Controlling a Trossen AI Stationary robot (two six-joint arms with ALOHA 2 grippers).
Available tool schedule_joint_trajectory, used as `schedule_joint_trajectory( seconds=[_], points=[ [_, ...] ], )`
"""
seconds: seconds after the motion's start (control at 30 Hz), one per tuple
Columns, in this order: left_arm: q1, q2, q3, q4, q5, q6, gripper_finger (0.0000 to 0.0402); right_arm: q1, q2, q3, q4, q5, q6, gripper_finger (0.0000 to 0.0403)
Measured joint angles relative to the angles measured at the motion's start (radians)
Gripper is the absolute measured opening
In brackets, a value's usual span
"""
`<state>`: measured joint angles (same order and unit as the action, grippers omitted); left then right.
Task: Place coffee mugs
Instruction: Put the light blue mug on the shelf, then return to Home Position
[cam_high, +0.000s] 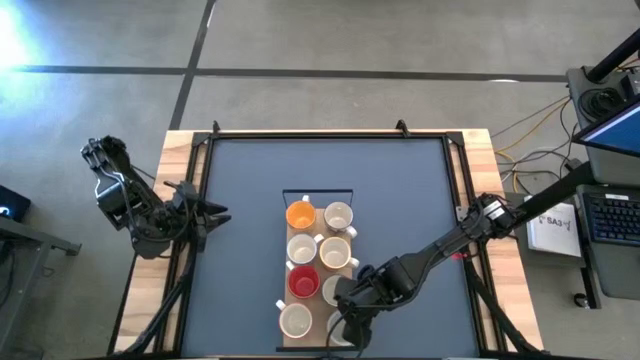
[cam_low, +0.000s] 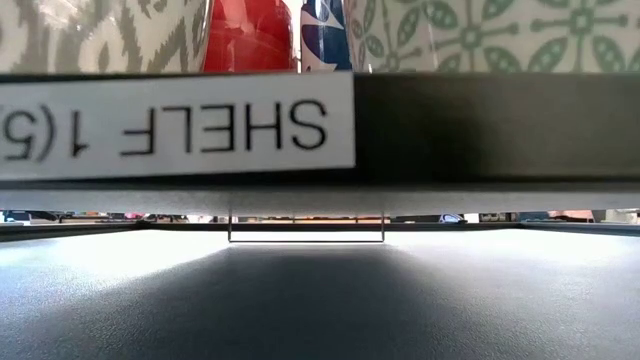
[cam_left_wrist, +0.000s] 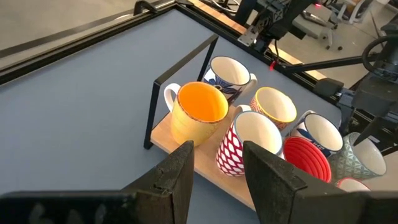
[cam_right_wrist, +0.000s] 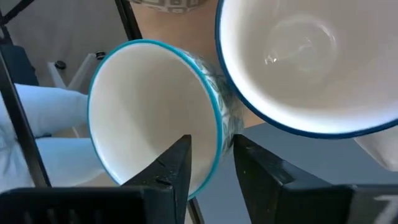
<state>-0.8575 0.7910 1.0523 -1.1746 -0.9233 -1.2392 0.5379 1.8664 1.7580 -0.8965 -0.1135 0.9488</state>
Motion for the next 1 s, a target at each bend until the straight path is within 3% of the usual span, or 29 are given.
schedule_joint_trajectory(
  seconds=[0.37,1.0],
  points=[
    [0.0,-0.001,0.0,0.006,0.026,0.0,0.012,-0.002,0.0,0.0,0.044,0.0,-0.079,0.0085],
    [0.0,-0.002,0.0,0.007,0.026,0.0,0.012,-0.007,-0.047,0.0,0.02,0.01,-0.141,0.0082]
  ],
)
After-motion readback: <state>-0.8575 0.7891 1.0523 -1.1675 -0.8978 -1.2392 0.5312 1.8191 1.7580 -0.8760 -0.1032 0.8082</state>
